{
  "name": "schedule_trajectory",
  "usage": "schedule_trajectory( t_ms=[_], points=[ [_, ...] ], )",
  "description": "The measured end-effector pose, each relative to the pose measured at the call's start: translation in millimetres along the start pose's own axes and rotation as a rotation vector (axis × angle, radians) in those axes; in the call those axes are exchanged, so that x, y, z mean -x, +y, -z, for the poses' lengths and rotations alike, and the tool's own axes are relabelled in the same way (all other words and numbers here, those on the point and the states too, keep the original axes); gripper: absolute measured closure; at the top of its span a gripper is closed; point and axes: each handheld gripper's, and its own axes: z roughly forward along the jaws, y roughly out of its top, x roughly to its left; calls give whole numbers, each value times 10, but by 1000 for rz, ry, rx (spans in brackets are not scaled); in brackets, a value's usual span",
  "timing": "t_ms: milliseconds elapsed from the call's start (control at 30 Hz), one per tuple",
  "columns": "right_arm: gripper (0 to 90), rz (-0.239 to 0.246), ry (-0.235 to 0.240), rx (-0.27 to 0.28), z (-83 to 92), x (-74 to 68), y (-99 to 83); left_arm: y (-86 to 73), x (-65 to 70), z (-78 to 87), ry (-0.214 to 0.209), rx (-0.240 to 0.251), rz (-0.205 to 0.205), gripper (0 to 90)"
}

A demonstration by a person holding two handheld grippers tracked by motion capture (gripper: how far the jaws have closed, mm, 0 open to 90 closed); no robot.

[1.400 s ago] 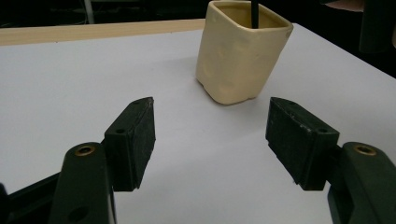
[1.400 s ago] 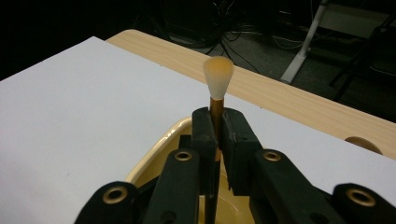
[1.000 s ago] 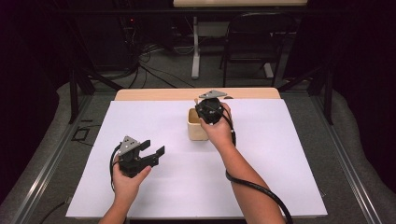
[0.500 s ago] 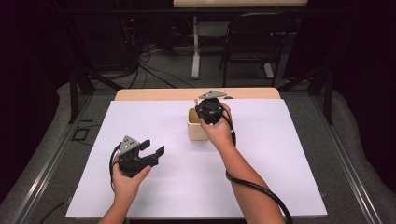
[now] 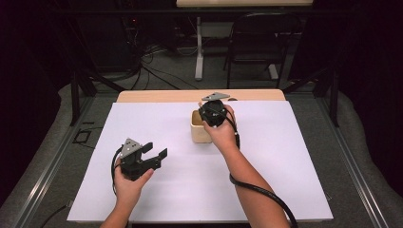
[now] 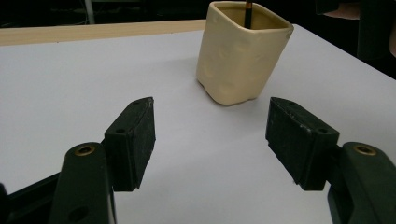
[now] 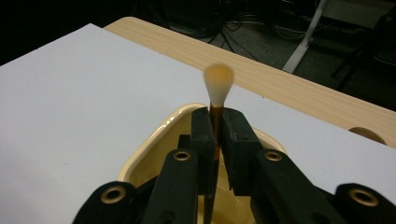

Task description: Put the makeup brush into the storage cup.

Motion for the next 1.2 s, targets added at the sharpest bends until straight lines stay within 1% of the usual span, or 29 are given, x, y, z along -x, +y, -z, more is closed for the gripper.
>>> schedule_trajectory(
  t_ms=[167, 200, 433, 600, 767, 800, 867, 900, 933, 1000, 1033, 1067, 1133, 1200],
  points=[
    [809, -2, -3, -11, 7, 19, -5, -1, -1, 0, 1, -1, -1, 335],
    [807, -2, -2, 2, 0, 20, -8, -1, -1, 0, 1, 0, 0, 335],
    [784, -2, -3, -6, 11, 22, -2, 0, 2, -1, 0, 1, 2, 335],
    [736, 2, -16, 5, 13, 17, -4, 0, 0, -1, -1, 1, 3, 334],
    [661, 3, -24, 12, 15, 18, -2, -2, -6, -3, -3, 4, 2, 334],
    [661, 3, -24, 12, 15, 18, -2, -2, -6, -3, -3, 4, 2, 334],
    [623, 1, -32, 11, 24, 24, 2, -1, -8, 1, 1, 0, 1, 334],
    [623, 1, -32, 11, 24, 24, 2, -2, -9, 1, 0, 0, 1, 334],
    [600, -2, -29, 4, 27, 28, 4, -2, -9, 0, 0, 0, 1, 334],
    [568, -10, -29, 11, 15, 33, -2, -1, -10, 0, 0, 1, 1, 334],
    [530, -14, -28, 6, 24, 42, -2, -1, -10, 1, 0, 1, 1, 334],
    [530, -14, -28, 6, 24, 42, -2, -1, -10, 1, 0, 1, 1, 334],
    [509, -26, -23, 23, 20, 46, -7, -1, -10, 2, 3, -2, 1, 334],
    [496, -33, -12, 19, 31, 50, -5, -2, -12, -1, 3, -3, 3, 334]
  ],
)
